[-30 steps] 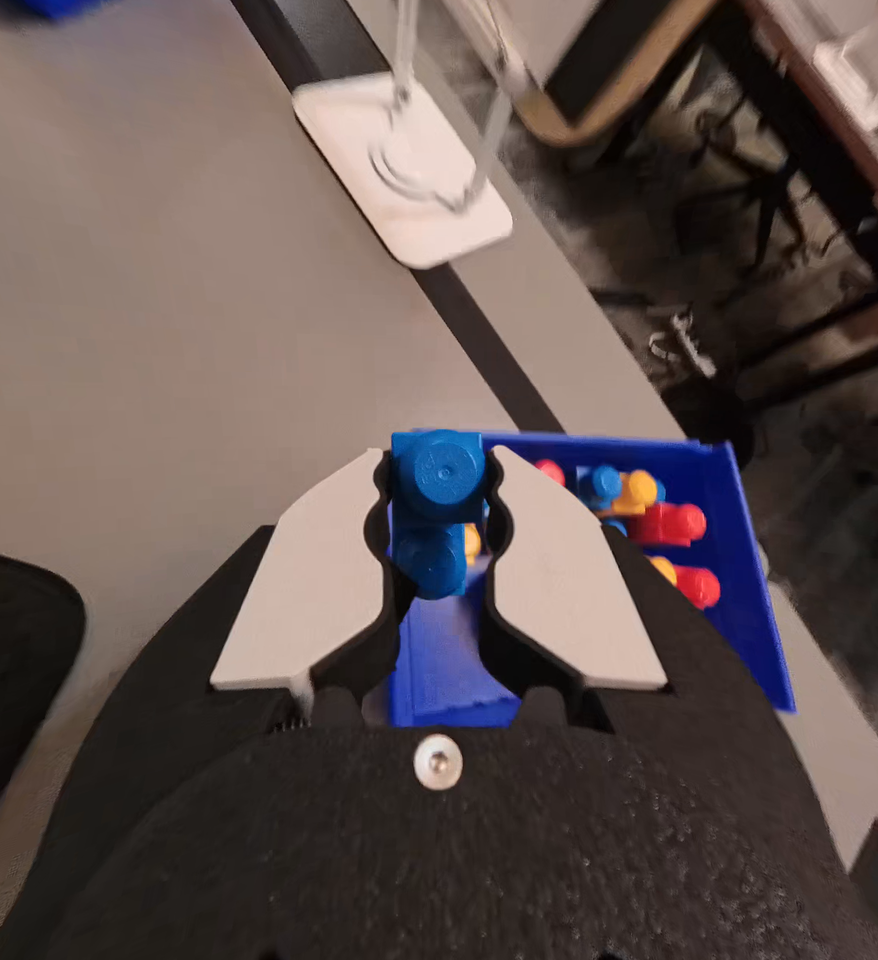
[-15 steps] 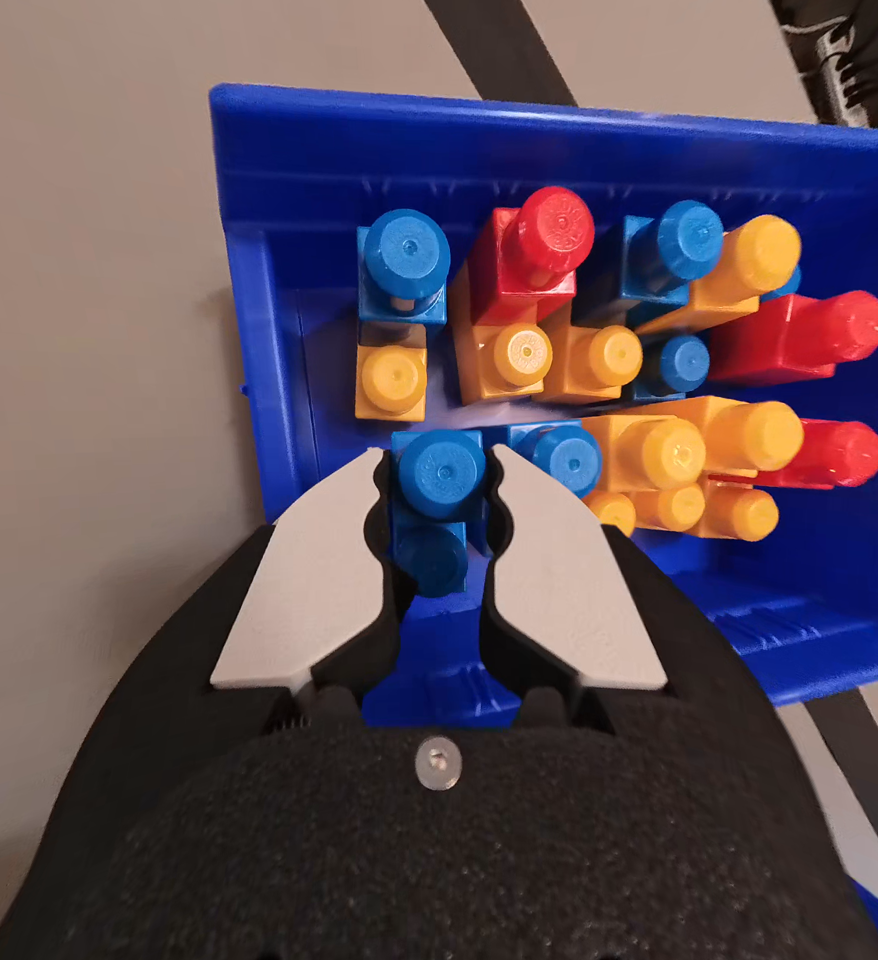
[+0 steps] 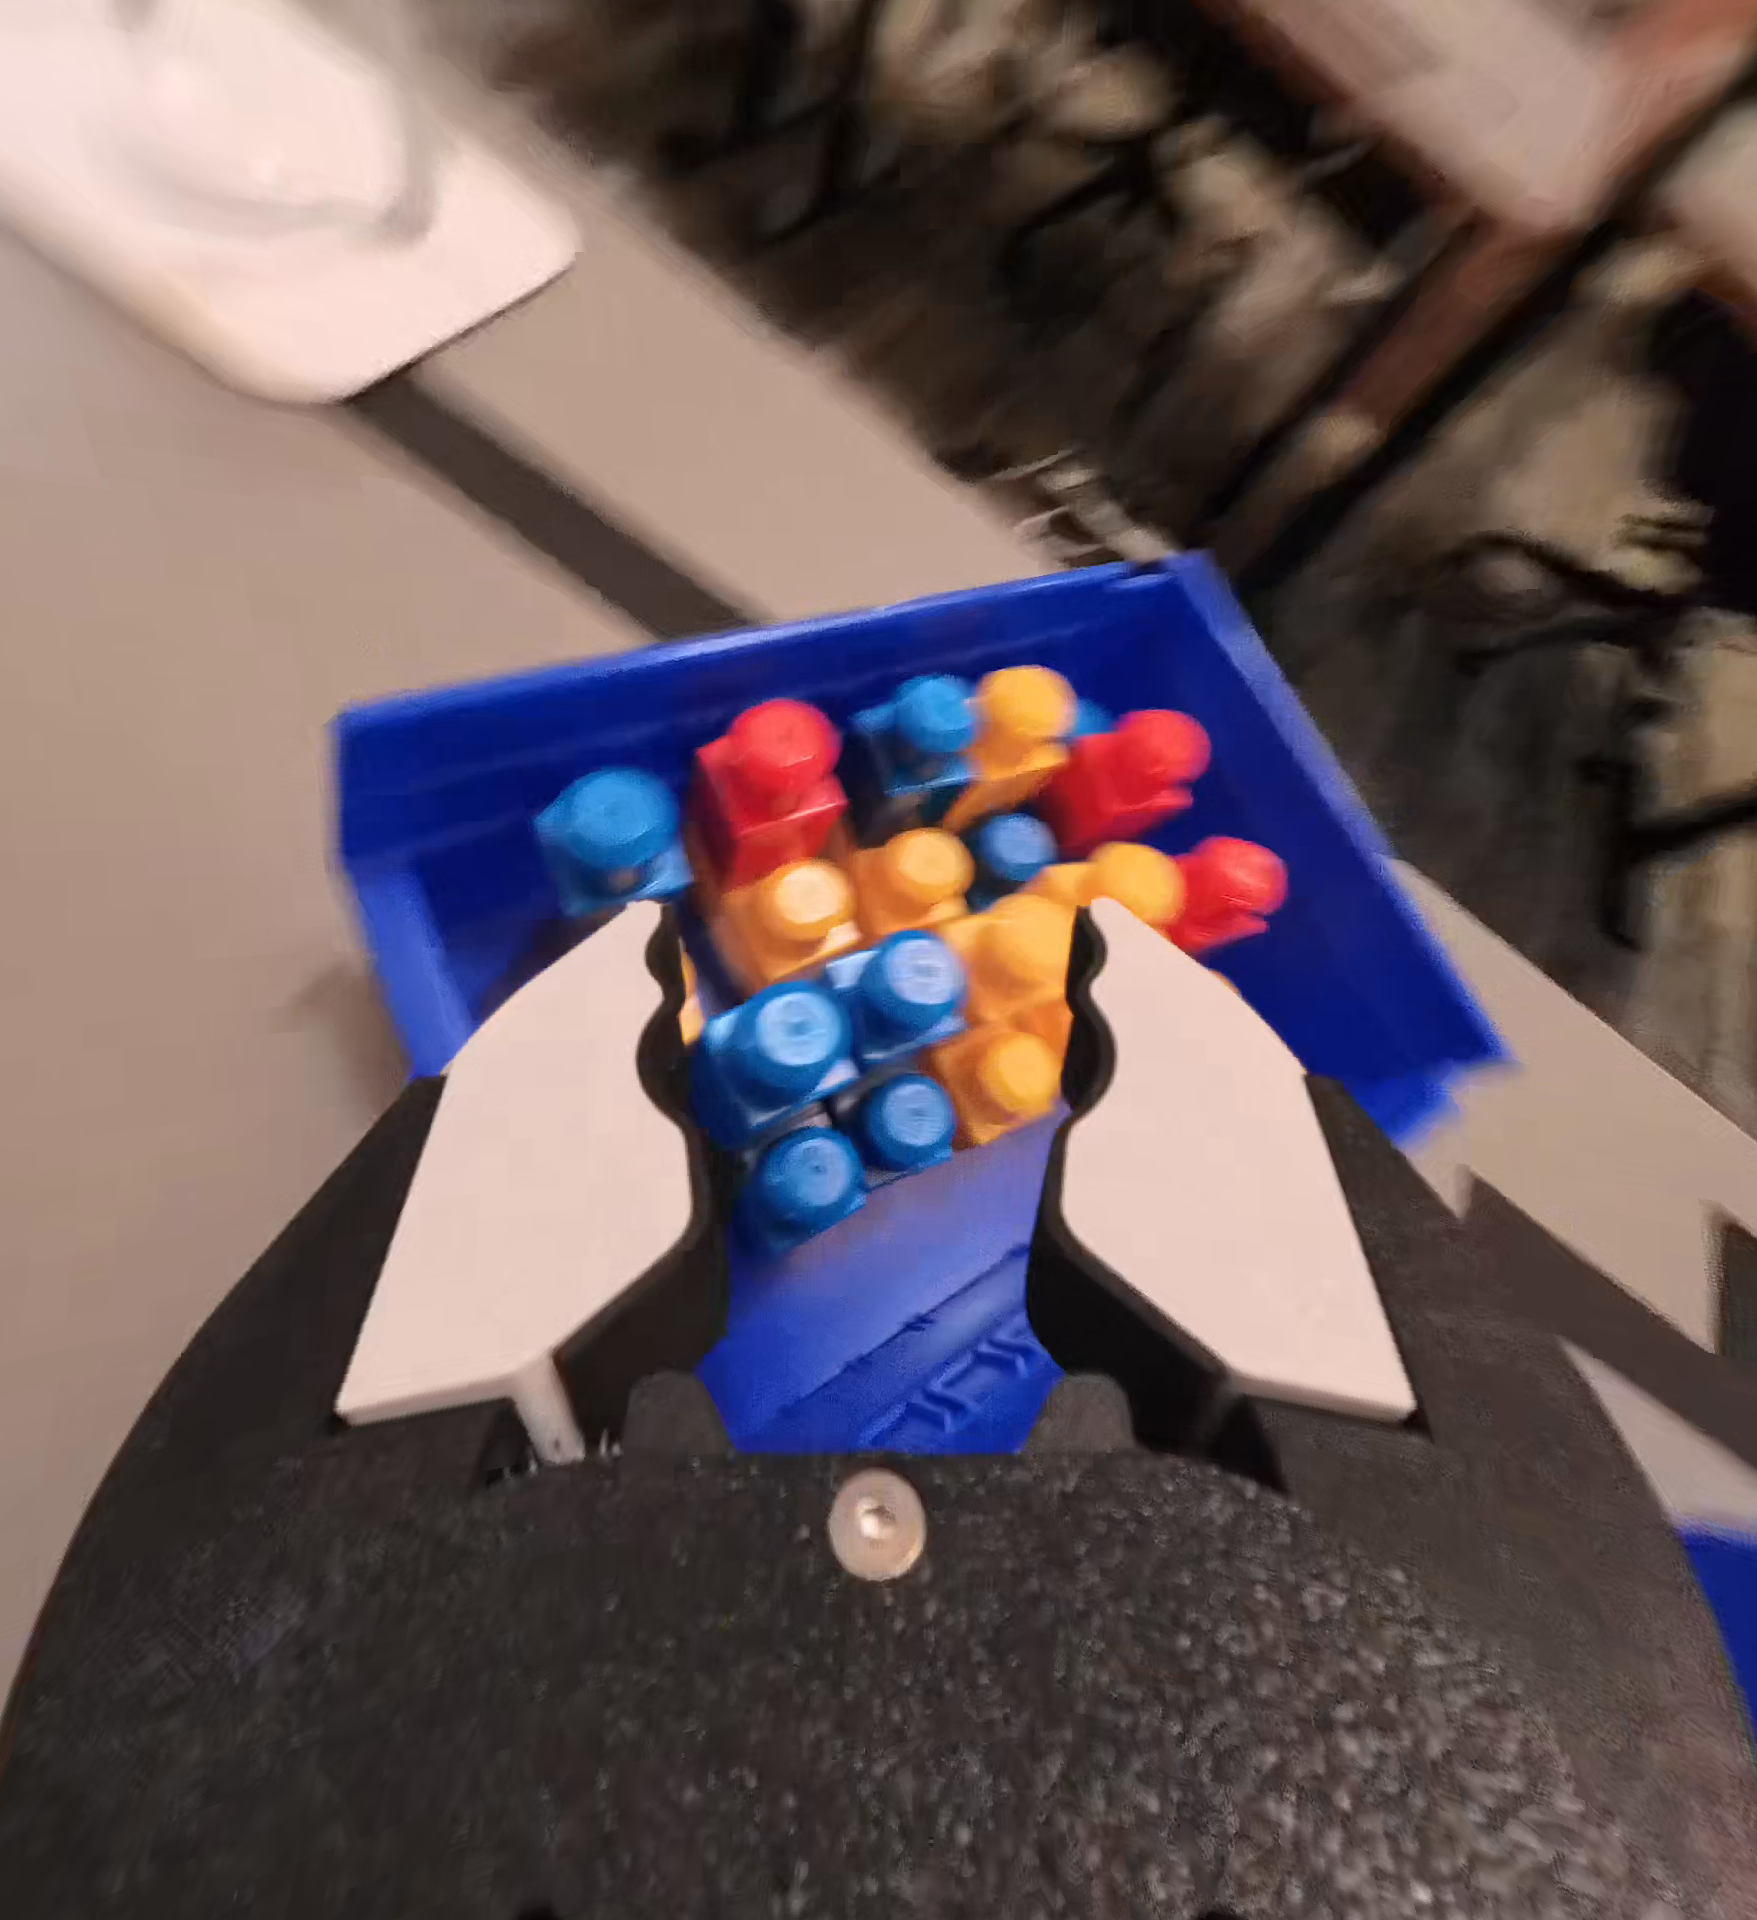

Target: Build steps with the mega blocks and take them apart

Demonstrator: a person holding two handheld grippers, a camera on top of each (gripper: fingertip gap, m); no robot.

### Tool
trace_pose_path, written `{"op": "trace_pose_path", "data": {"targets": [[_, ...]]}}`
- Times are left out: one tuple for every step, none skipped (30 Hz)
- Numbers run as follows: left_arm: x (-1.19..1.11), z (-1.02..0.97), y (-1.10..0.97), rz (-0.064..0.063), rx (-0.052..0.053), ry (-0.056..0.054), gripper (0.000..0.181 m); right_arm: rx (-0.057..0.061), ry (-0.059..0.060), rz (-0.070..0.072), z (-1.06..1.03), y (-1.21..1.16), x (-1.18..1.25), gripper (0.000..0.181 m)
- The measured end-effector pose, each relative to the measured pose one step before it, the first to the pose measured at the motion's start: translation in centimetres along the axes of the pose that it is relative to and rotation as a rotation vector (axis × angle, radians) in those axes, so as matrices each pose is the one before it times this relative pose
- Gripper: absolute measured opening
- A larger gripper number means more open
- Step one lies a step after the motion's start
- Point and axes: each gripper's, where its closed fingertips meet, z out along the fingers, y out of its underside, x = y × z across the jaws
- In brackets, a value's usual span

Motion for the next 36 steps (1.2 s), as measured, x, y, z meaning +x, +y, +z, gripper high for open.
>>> {"op": "trace_pose_path", "data": {"targets": [[-0.019, -0.004, -0.016, 0.0015, 0.0003, -0.0015, 0.011, 0.0641, 0.1363, 0.0843, -1.352, -0.365, 1.557, 0.070], [0.008, 0.022, -0.002, 0.0035, -0.0011, -0.0015, 0.010, 0.0628, 0.1025, 0.0781, -1.401, -0.143, 1.148, 0.070], [0.040, 0.025, 0.022, 0.0050, -0.0025, -0.0011, 0.010, 0.0485, 0.0830, 0.0600, -1.382, 0.191, 0.879, 0.070], [0.052, 0.029, 0.005, 0.0068, -0.0024, -0.0022, 0.010, 0.0327, 0.0812, 0.0443, -1.289, 0.529, 0.825, 0.069], [0.063, 0.025, -0.031, 0.0077, -0.0007, -0.0020, 0.010, 0.0182, 0.0592, 0.0286, -1.137, 0.840, 0.503, 0.069], [0.112, 0.005, -0.043, 0.0059, 0.0010, 0.0006, 0.009, 0.0081, 0.0480, 0.0372, -0.954, 1.064, 0.341, 0.068], [0.121, 0.012, -0.057, 0.0036, 0.0014, 0.0019, 0.009, -0.0040, 0.0269, 0.0391, -0.763, 1.265, 0.046, 0.069], [0.070, -0.009, -0.041, 0.0050, 0.0002, -0.0008, 0.009, -0.0099, 0.0222, 0.0443, -0.601, 1.337, -0.023, 0.070], [0.023, -0.014, -0.017, 0.0087, -0.0022, -0.0052, 0.009, -0.0066, 0.0128, 0.0459, -0.442, 1.257, -0.169, 0.070], [-0.076, -0.016, 0.031, 0.0088, -0.0057, -0.0113, 0.008, -0.0150, 0.0070, 0.0423, -0.272, 1.267, -0.265, 0.070], [-0.113, -0.017, 0.055, 0.0044, -0.0061, -0.0127, 0.008, -0.0159, 0.0075, 0.0294, -0.055, 1.149, -0.248, 0.070], [-0.049, -0.025, 0.004, -0.0001, -0.0024, -0.0069, 0.008, -0.0161, 0.0093, 0.0209, 0.125, 0.980, -0.153, 0.069], [-0.038, -0.029, -0.031, -0.0022, -0.0001, -0.0044, 0.008, -0.0206, 0.0072, 0.0166, 0.289, 0.843, -0.129, 0.069], [-0.061, -0.037, -0.026, -0.0019, -0.0012, -0.0059, 0.008, -0.0221, 0.0074, 0.0150, 0.409, 0.665, -0.040, 0.068], [-0.038, -0.018, -0.020, -0.0007, -0.0016, -0.0037, 0.008, -0.0153, 0.0055, 0.0130, 0.486, 0.454, -0.005, 0.066], [0.031, -0.031, -0.038, 0.0005, 0.0002, 0.0008, 0.008, -0.0117, 0.0017, 0.0121, 0.497, 0.329, 0.013, 0.063], [0.013, -0.024, -0.048, 0.0015, -0.0006, -0.0003, 0.008, -0.0096, 0.0131, 0.0058, 0.456, 0.218, 0.208, 0.061], [-0.030, -0.011, -0.039, 0.0032, -0.0022, -0.0036, 0.008, -0.0063, 0.0136, -0.0043, 0.401, 0.159, 0.189, 0.054], [0.004, -0.026, -0.048, 0.0043, -0.0001, -0.0012, 0.008, -0.0033, 0.0165, -0.0063, 0.348, 0.112, 0.218, 0.046], [0.026, -0.029, -0.067, 0.0031, 0.0015, 0.0010, 0.008, 0.0020, 0.0210, -0.0067, 0.303, 0.092, 0.282, 0.033], [-0.006, -0.015, -0.059, 0.0011, 0.0011, -0.0013, 0.008, 0.0049, 0.0163, 0.0020, 0.155, 0.009, 0.257, 0.026], [-0.009, -0.014, -0.047, -0.0003, 0.0004, -0.0014, 0.008, -0.0024, 0.0201, 0.0191, -0.015, -0.023, 0.453, 0.014], [0.006, -0.010, -0.019, -0.0008, -0.0001, 0.0001, 0.008, -0.0066, 0.0072, 0.0019, -0.052, 0.018, 0.416, 0.005], [0.006, -0.004, -0.017, -0.0003, 0.0004, -0.0005, 0.008, -0.0023, -0.0108, -0.0045, -0.052, 0.031, -0.021, 0.005], [0.007, -0.007, -0.002, 0.0004, 0.0000, -0.0002, 0.008, -0.0069, 0.0009, -0.0115, -0.149, 0.074, -0.052, 0.005], [0.014, -0.006, 0.026, 0.0010, -0.0015, 0.0000, 0.008, -0.0109, -0.0016, -0.0113, -0.272, 0.117, -0.121, 0.005], [0.013, -0.004, 0.016, 0.0018, -0.0016, -0.0002, 0.008, -0.0017, -0.0081, -0.0021, -0.363, 0.135, -0.192, 0.005], [0.013, 0.003, 0.016, 0.0024, -0.0011, -0.0007, 0.008, -0.0009, -0.0061, -0.0032, -0.442, 0.159, -0.158, 0.005], [0.000, 0.008, 0.006, 0.0022, -0.0017, -0.0014, 0.008, -0.0043, -0.0047, -0.0090, -0.542, 0.211, -0.146, 0.005], [0.011, 0.023, 0.021, 0.0008, -0.0019, -0.0003, 0.008, -0.0018, -0.0066, -0.0082, -0.629, 0.242, -0.173, 0.005], [0.038, 0.036, 0.016, -0.0005, -0.0015, 0.0012, 0.008, -0.0002, -0.0101, -0.0046, -0.714, 0.272, -0.221, 0.005], [0.036, 0.028, 0.022, -0.0006, -0.0013, 0.0007, 0.008, -0.0004, -0.0098, -0.0050, -0.748, 0.288, -0.241, 0.005], [0.037, 0.038, 0.022, -0.0002, -0.0012, 0.0013, 0.008, 0.0005, -0.0119, -0.0050, -0.763, 0.293, -0.335, 0.005], [0.092, 0.049, 0.046, -0.0004, -0.0018, 0.0038, 0.008, 0.0007, -0.0117, -0.0052, -0.749, 0.273, -0.410, 0.005], [0.121, 0.053, 0.065, 0.0000, -0.0020, 0.0045, 0.008, 0.0001, -0.0155, -0.0072, -0.699, 0.257, -0.513, 0.005], [0.153, 0.070, 0.065, 0.0016, -0.0026, 0.0051, 0.008, 0.0014, -0.0181, -0.0064, -0.642, 0.230, -0.606, 0.005]]}}
